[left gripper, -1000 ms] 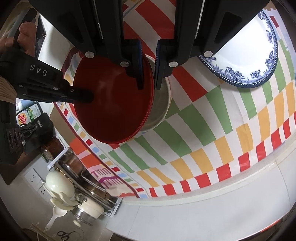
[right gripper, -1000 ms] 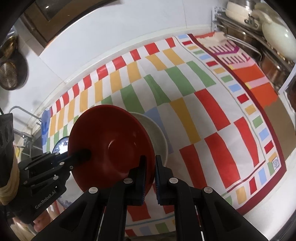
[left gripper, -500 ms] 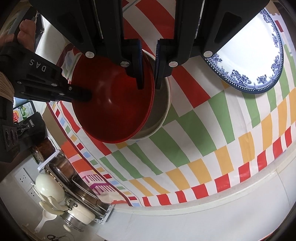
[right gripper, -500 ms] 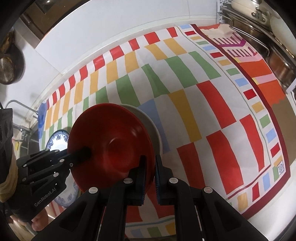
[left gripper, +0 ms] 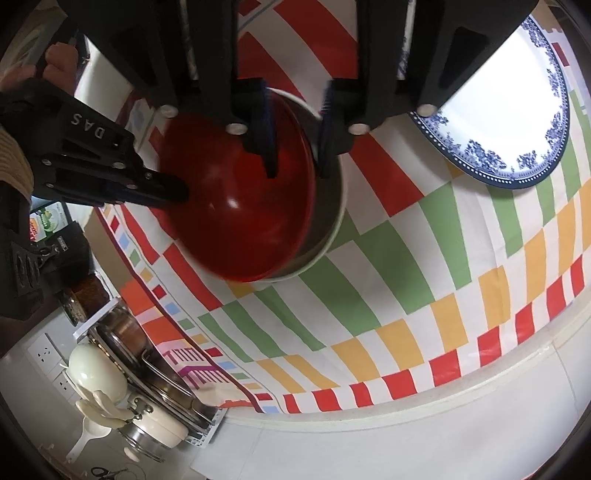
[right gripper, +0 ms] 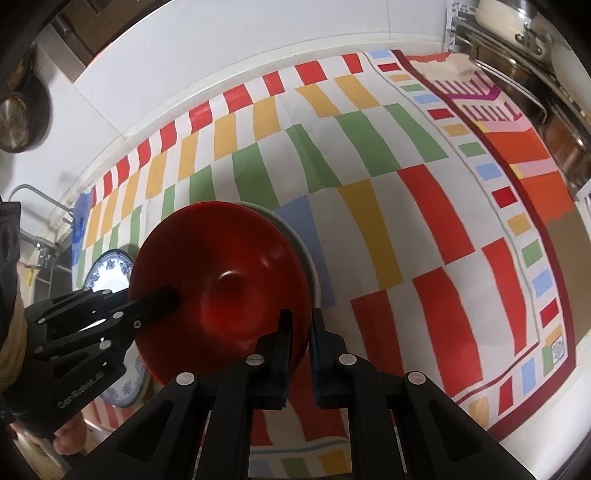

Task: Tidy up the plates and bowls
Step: 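Lower the red bowl into the white bowl and open both grippers, then close both grippers on the rims of the nested bowls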

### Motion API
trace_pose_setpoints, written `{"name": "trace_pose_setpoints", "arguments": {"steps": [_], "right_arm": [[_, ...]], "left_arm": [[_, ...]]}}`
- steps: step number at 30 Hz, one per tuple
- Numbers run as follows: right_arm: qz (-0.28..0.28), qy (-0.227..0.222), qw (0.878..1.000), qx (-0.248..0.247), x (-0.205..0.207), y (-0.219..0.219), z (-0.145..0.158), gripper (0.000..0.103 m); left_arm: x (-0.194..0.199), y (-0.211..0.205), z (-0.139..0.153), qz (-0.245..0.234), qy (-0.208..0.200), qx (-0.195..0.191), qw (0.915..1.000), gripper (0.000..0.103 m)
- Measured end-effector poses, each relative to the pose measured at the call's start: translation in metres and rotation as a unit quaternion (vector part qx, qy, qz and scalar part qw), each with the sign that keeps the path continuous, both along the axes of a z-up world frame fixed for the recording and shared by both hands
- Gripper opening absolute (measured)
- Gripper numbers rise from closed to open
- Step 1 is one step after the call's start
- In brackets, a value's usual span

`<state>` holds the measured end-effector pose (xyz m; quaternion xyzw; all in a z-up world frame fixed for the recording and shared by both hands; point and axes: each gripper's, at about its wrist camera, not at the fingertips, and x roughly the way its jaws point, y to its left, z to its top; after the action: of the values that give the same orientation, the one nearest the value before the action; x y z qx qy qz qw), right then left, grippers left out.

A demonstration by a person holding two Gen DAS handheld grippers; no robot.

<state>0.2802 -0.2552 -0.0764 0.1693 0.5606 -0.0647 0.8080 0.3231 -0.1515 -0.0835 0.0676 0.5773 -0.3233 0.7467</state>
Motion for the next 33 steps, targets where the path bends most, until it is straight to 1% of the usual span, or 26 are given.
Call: {"name": "trace_pose_setpoints", "arguments": {"steps": [2, 3, 4, 5, 8, 10, 13, 17, 18, 20, 23, 25, 27, 33], "right_arm": [[0.006, -0.001, 1.0, -0.006, 0.0, 0.001, 0.0, 0.023], [0.008, -0.004, 1.0, -0.007, -0.001, 0.001, 0.001, 0.033], [0.008, -0.009, 1.0, -0.01, -0.002, 0.001, 0.003, 0.037], [0.008, -0.016, 1.0, -0.015, -0.003, 0.002, 0.005, 0.037], [0.01, -0.031, 0.999, -0.033, -0.007, 0.003, 0.012, 0.039], [0.008, -0.041, 0.998, -0.049, -0.009, 0.004, 0.018, 0.045], [0.011, -0.056, 0.996, -0.066, -0.01, 0.007, 0.027, 0.045], [0.014, -0.071, 0.995, -0.071, -0.01, 0.009, 0.035, 0.046], [0.014, -0.074, 0.995, -0.073, -0.011, 0.009, 0.036, 0.048], [0.011, -0.082, 0.994, -0.077, -0.012, 0.009, 0.038, 0.051], [0.007, -0.09, 0.993, -0.081, -0.012, 0.007, 0.037, 0.052], [0.004, -0.088, 0.993, -0.076, -0.01, 0.004, 0.033, 0.052], [0.002, -0.084, 0.994, -0.066, -0.009, 0.001, 0.027, 0.052], [0.003, -0.074, 0.996, -0.046, -0.007, -0.004, 0.01, 0.052]], "left_arm": [[-0.002, 0.0, 0.005, -0.002, -0.004, -0.006, 1.0, 0.036], [-0.003, 0.0, 0.009, -0.007, -0.006, -0.012, 0.9999, 0.038], [-0.004, 0.0, 0.013, -0.009, -0.012, -0.012, 0.9998, 0.047], [-0.006, 0.0, 0.019, -0.006, -0.027, -0.011, 0.9996, 0.054], [-0.009, 0.004, 0.034, -0.004, -0.067, -0.01, 0.9977, 0.057], [-0.009, 0.006, 0.041, -0.004, -0.08, -0.009, 0.9968, 0.058], [-0.011, 0.007, 0.048, -0.004, -0.097, -0.003, 0.9952, 0.059], [-0.011, 0.01, 0.049, 0.0, -0.096, -0.003, 0.9954, 0.059], [-0.011, 0.01, 0.049, 0.001, -0.097, 0.0, 0.9953, 0.059], [-0.012, 0.01, 0.048, 0.005, -0.104, 0.012, 0.9945, 0.061], [-0.013, 0.008, 0.043, 0.01, -0.117, 0.033, 0.9925, 0.065], [-0.014, 0.008, 0.038, 0.014, -0.119, 0.046, 0.9917, 0.065], [-0.014, 0.006, 0.032, 0.016, -0.115, 0.054, 0.9918, 0.065], [-0.011, 0.004, 0.011, 0.034, -0.085, 0.057, 0.9941, 0.065]]}}
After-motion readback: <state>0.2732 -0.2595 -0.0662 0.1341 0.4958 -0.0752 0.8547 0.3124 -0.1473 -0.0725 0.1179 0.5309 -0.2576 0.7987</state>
